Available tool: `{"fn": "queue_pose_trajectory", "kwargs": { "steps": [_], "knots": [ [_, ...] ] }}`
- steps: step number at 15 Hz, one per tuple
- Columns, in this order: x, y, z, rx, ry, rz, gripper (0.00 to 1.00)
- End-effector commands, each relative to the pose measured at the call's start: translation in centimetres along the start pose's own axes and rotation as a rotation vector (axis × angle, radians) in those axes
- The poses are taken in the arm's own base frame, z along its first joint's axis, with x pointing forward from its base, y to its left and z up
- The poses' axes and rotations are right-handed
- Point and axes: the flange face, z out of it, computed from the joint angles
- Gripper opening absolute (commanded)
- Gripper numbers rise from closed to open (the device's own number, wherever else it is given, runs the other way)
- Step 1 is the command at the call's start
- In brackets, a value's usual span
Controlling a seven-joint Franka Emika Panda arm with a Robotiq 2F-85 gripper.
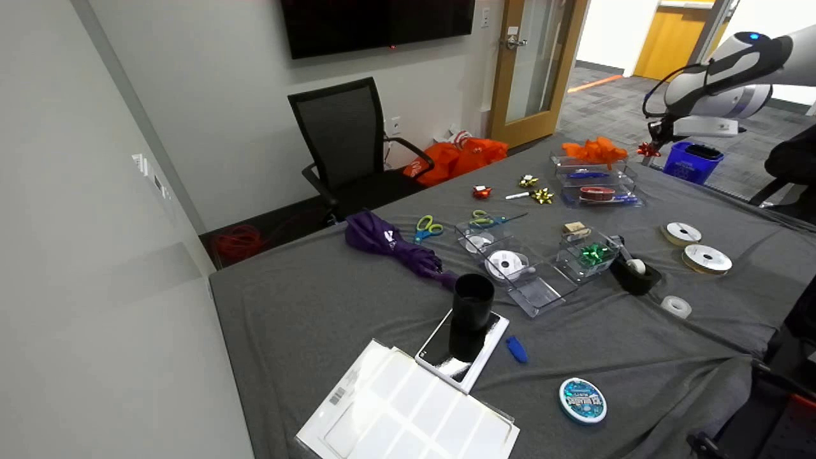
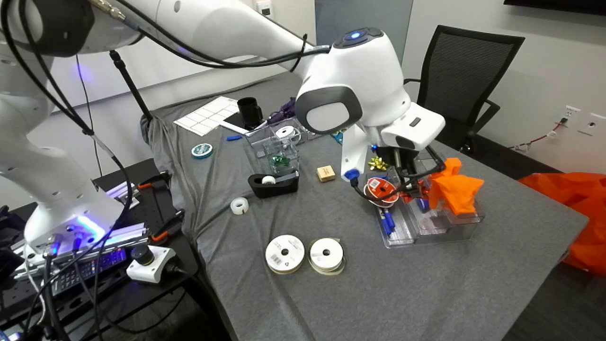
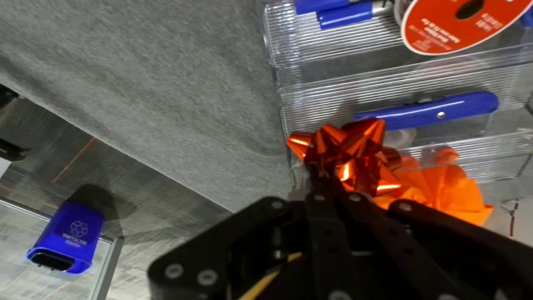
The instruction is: Move the red ribbon to the right tray
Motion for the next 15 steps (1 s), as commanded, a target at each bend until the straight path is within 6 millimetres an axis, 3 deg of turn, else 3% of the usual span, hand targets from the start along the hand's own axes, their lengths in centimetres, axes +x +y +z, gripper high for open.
{"fn": "queue_pose_trajectory", "kwargs": {
  "steps": [1, 7, 14, 15],
  "knots": [
    [0.5, 0.0, 2.1, -0.055, -0.014, -0.004, 0.00],
    [-0.7, -3.8, 6.1, -0.048, -0.082, -0.060, 0.00],
    [-0.5, -5.1, 7.6, -0.065, -0.119, -0.123, 0.00],
    [-0.4, -5.2, 7.5, -0.072, -0.123, -0.134, 0.26]
  ]
}}
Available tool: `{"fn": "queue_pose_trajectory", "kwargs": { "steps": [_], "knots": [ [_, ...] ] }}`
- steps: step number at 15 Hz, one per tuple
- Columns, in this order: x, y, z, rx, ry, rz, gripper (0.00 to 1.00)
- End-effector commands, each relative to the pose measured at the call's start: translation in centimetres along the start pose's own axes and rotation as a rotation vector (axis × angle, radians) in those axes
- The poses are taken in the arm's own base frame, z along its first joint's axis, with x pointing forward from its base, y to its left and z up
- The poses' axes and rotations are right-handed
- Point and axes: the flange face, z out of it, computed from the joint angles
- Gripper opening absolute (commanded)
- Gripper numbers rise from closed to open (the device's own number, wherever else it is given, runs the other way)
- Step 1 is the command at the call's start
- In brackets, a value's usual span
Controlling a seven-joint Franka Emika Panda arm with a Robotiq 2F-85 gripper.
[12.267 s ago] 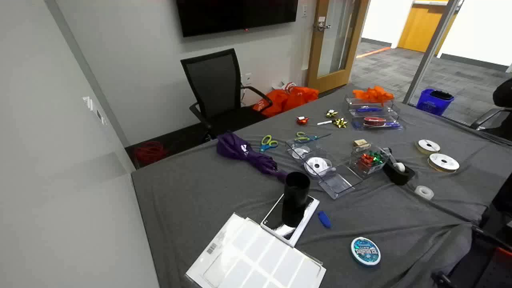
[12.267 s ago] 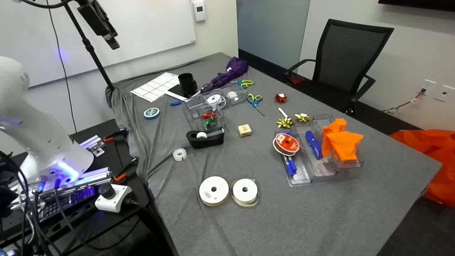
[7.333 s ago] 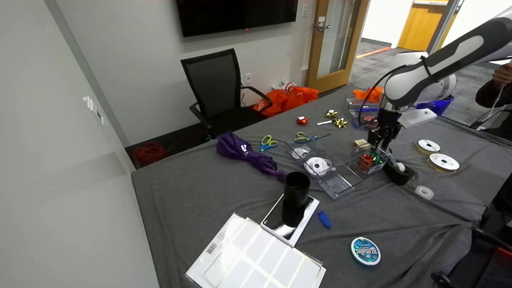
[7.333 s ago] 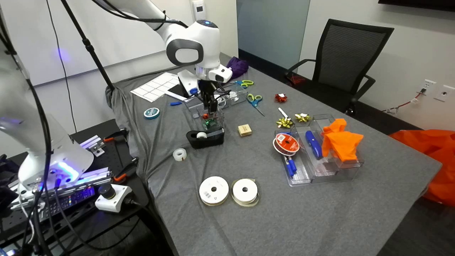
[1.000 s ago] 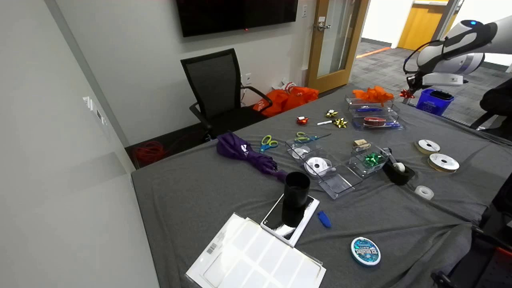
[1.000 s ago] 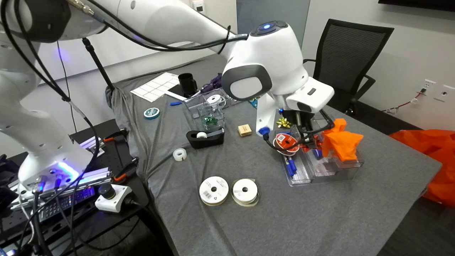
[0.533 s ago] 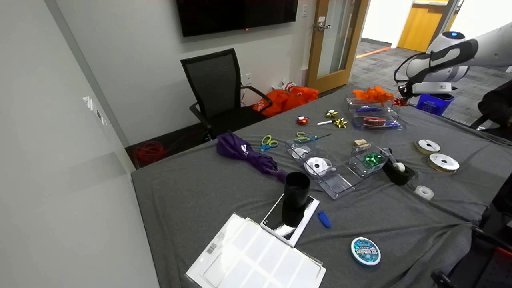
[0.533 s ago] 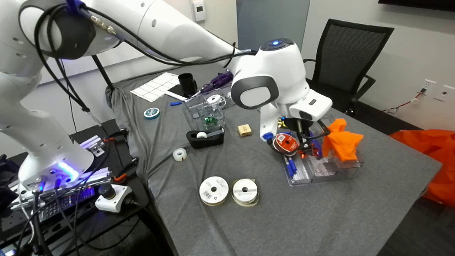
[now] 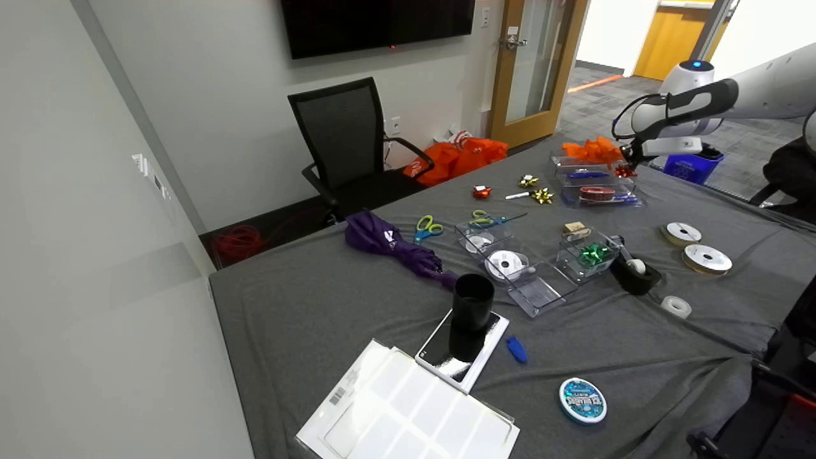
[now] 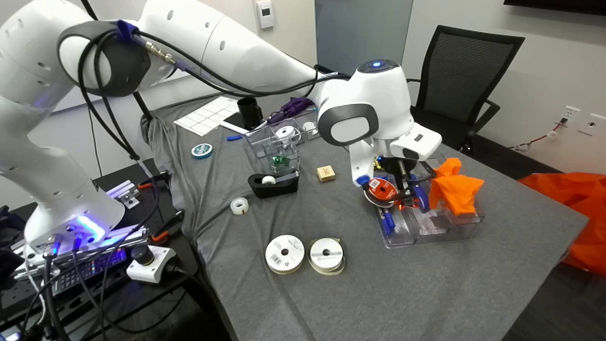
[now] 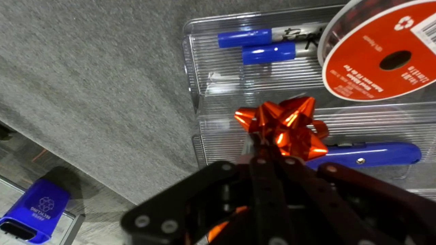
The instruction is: Move the red ribbon to the right tray
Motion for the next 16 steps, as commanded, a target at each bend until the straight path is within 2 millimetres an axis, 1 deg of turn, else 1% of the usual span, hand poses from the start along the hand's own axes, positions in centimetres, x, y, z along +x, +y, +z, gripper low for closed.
{"fn": "queue_pose_trajectory", "kwargs": {
  "steps": [1, 2, 3, 4, 7, 9, 11, 12, 13, 16],
  "knots": [
    [0.7, -0.1, 0.2, -0.027, -0.018, -0.043, 0.27],
    [0.0, 0.2, 0.5, -0.025, -0.025, -0.054, 0.32],
    [0.1, 0.2, 0.4, -0.017, -0.027, -0.061, 0.39],
    [0.0, 0.1, 0.1, -0.001, -0.031, -0.073, 0.48],
    [0.0, -0.6, -0.8, 0.033, -0.034, -0.101, 0.68],
    [0.0, -1.4, -1.7, 0.067, -0.029, -0.116, 0.82],
    [-0.1, -2.4, -3.3, 0.113, -0.041, -0.128, 0.95],
    [-0.3, -3.0, -4.4, 0.149, -0.059, -0.135, 1.00],
    [-0.6, -3.4, -5.1, 0.171, -0.073, -0.139, 1.00],
    [-2.4, -4.0, -6.8, 0.224, -0.127, -0.165, 1.00]
  ]
}}
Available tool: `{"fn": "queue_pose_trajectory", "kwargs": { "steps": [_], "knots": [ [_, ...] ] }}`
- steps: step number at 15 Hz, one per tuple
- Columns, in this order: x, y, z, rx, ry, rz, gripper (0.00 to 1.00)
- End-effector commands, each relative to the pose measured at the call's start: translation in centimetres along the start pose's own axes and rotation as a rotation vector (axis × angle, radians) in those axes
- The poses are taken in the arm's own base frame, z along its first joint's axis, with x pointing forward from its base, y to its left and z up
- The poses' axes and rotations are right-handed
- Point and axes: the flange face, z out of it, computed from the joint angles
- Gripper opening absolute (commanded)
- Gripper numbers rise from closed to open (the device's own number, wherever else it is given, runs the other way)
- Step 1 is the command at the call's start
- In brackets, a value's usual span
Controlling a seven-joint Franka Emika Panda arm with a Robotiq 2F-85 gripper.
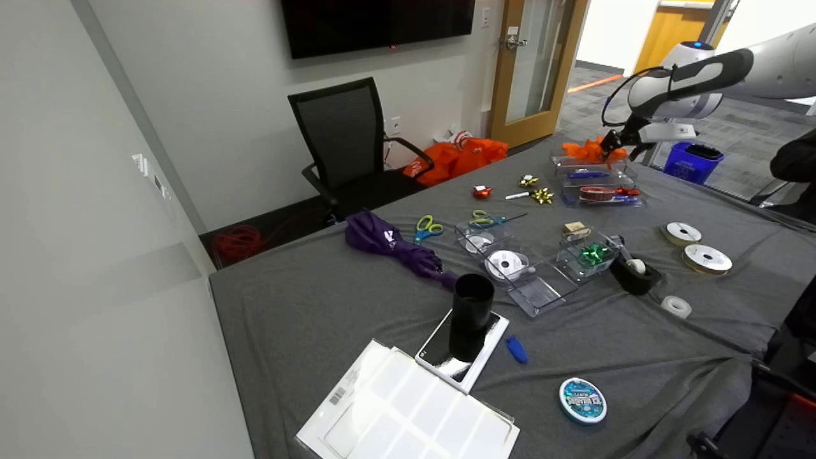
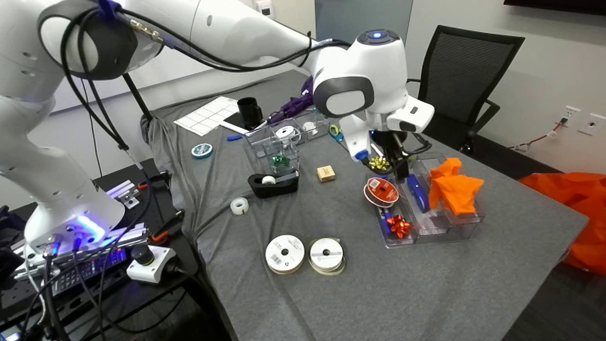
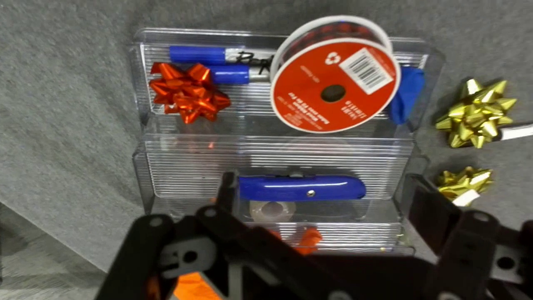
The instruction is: Move the red ribbon to the right tray
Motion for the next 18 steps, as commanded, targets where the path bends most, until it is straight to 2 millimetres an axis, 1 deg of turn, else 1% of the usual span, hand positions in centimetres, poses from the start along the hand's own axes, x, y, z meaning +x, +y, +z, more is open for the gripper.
{"fn": "queue_pose_trajectory", "kwargs": {
  "steps": [1, 6, 10, 14, 18],
  "knots": [
    [-3.4, -0.6, -2.3, 0.081, -0.083, -0.040, 1.00],
    [-8.0, -0.5, -3.6, 0.119, -0.128, -0.086, 1.00],
    [-10.8, -0.1, -4.9, 0.145, -0.154, -0.117, 1.00],
    [-12.7, -0.4, -6.4, 0.144, -0.176, -0.113, 1.00],
    [-13.7, -0.6, -7.4, 0.145, -0.183, -0.108, 1.00]
  ]
}}
